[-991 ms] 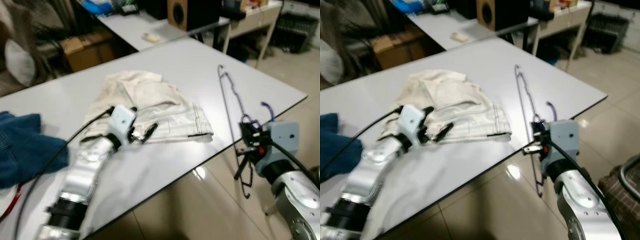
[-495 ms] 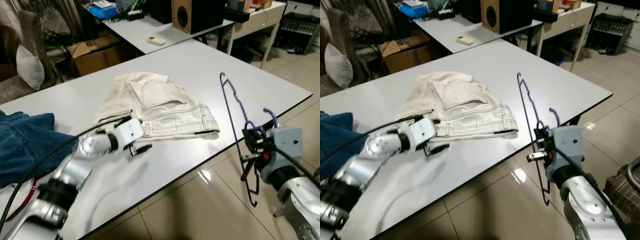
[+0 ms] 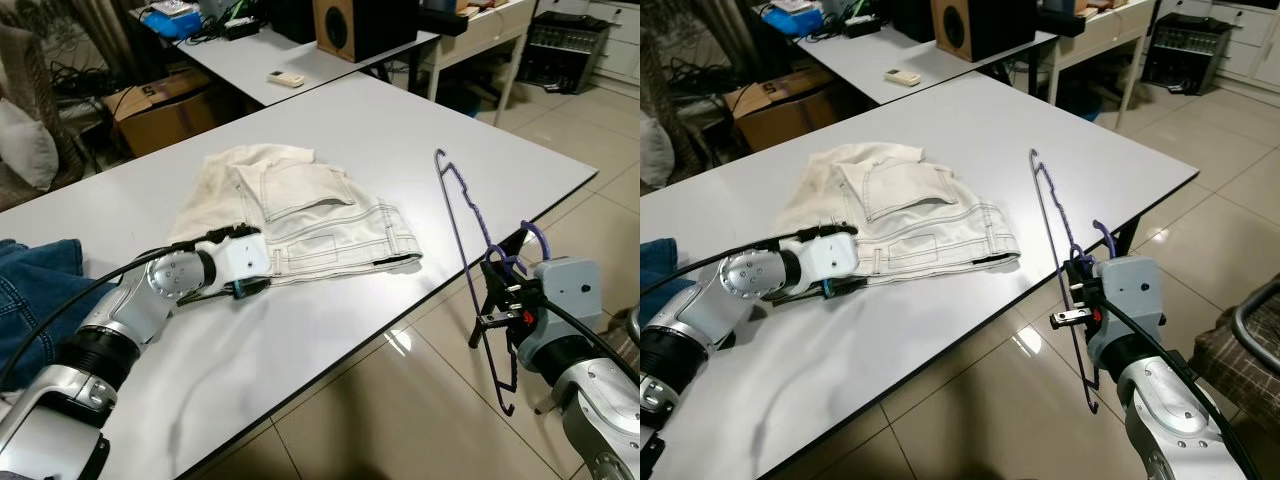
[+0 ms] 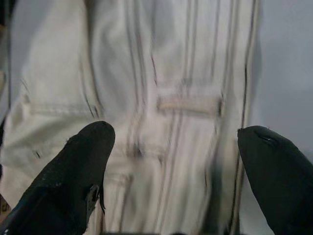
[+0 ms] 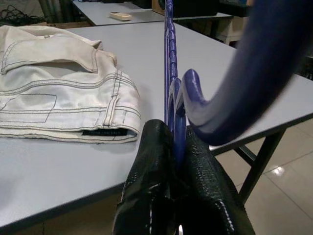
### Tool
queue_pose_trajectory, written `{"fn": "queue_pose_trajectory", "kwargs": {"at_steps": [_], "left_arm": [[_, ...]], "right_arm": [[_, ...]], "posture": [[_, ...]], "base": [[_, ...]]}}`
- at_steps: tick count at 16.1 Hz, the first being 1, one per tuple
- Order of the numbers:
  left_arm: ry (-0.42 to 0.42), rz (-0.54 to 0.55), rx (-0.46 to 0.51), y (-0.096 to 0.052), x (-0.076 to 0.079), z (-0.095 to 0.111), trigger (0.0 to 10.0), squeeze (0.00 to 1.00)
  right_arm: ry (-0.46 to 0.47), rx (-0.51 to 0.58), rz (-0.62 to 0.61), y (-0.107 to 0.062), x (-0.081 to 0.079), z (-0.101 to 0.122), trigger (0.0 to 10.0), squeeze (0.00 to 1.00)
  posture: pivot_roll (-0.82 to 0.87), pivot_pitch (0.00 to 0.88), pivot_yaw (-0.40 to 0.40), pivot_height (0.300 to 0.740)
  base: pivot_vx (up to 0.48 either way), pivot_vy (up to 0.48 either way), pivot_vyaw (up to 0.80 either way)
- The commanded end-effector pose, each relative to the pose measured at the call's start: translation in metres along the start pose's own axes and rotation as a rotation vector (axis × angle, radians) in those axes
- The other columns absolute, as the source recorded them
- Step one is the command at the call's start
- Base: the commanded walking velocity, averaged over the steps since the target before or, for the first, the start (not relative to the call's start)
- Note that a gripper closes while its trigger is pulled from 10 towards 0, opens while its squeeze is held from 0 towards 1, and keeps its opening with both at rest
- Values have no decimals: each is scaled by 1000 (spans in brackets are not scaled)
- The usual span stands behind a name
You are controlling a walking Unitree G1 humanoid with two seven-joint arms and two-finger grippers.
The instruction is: Hang hanger
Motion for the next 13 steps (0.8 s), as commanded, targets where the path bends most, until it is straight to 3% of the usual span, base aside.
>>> {"fn": "queue_pose_trajectory", "kwargs": {"at_steps": [1,3,4,7,13], "left_arm": [[28,-14,-29,-3,-2,-6,10000,0],[60,-20,-87,-5,-2,-17,10000,0],[65,38,-117,-5,-9,-22,10000,0],[67,106,-134,-2,-17,-26,10000,0],[85,170,-160,2,-18,-32,10000,0]], "right_arm": [[-13,20,9,1,-2,4,10000,0],[-17,23,8,1,-3,3,10000,0],[-18,27,12,2,-5,4,10000,0],[-25,25,21,2,-7,3,10000,0],[-41,37,25,5,-6,5,10000,0]], "posture": [[-241,0,144,740],[-240,0,144,740],[-241,0,144,740],[-243,0,141,740],[-243,0,129,740]], "base": [[0,0,0],[0,0,0],[0,0,0],[0,0,0],[0,0,0]]}}
Point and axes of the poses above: a point about 5 cm out from each wrist's last joint towards the gripper, its own y axis pointing out of the wrist towards the gripper, its own z axis along the axis of the wrist's last joint, x = y × z, the point moved 4 cm from there along y, pointing out of the wrist towards the gripper
